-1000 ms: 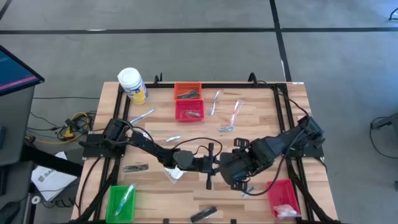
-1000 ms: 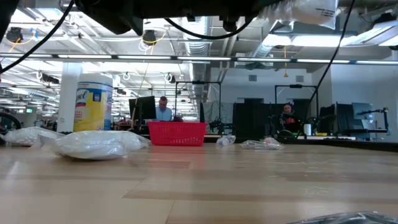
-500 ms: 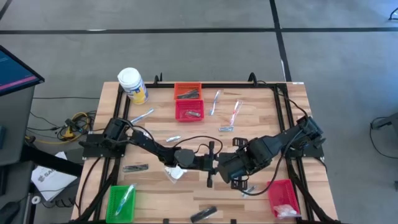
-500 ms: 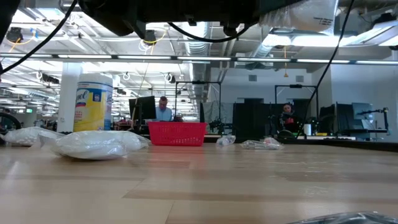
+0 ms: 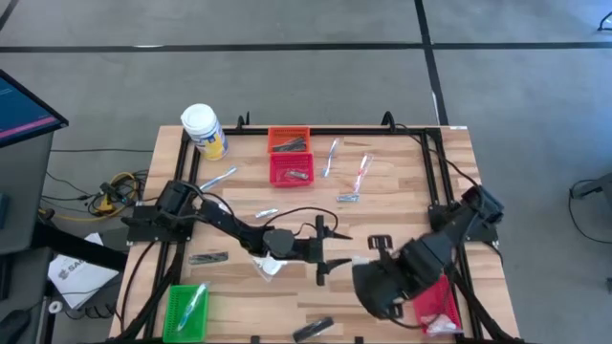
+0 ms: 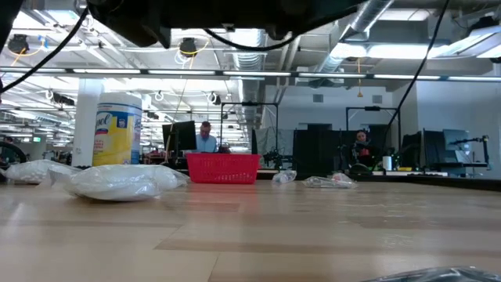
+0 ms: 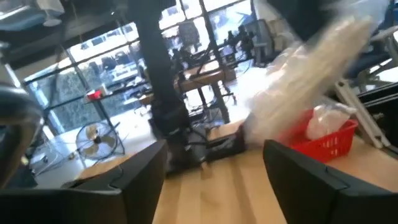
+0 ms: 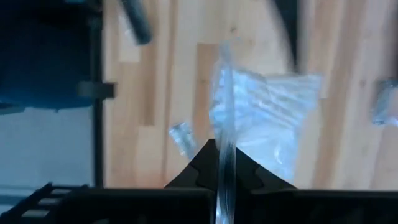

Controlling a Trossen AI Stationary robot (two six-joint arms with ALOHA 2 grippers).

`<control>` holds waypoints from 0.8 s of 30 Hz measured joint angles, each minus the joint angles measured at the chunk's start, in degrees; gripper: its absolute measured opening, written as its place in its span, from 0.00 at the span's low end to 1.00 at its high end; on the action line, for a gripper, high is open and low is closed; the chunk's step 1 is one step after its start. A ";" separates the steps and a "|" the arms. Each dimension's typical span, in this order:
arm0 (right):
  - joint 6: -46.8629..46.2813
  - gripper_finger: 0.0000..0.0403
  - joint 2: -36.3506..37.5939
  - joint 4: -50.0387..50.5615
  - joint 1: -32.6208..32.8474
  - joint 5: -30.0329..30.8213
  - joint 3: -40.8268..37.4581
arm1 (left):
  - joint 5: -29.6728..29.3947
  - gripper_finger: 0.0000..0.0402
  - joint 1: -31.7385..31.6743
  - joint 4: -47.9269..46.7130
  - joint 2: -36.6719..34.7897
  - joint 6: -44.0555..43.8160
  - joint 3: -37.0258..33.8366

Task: Pick & Place Travel size toiletries
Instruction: Put the cotton pack into the bottom red basket

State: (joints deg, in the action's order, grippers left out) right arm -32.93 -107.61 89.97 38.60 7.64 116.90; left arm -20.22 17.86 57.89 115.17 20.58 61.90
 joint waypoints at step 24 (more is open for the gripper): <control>-28.47 0.00 -0.39 0.11 20.27 -13.50 -14.88 | 3.07 0.58 -1.87 2.69 -6.16 -5.47 -5.48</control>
State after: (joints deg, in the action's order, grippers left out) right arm -61.40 -108.01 90.09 58.87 -5.86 102.02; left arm -17.15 15.99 60.58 109.01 15.11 56.42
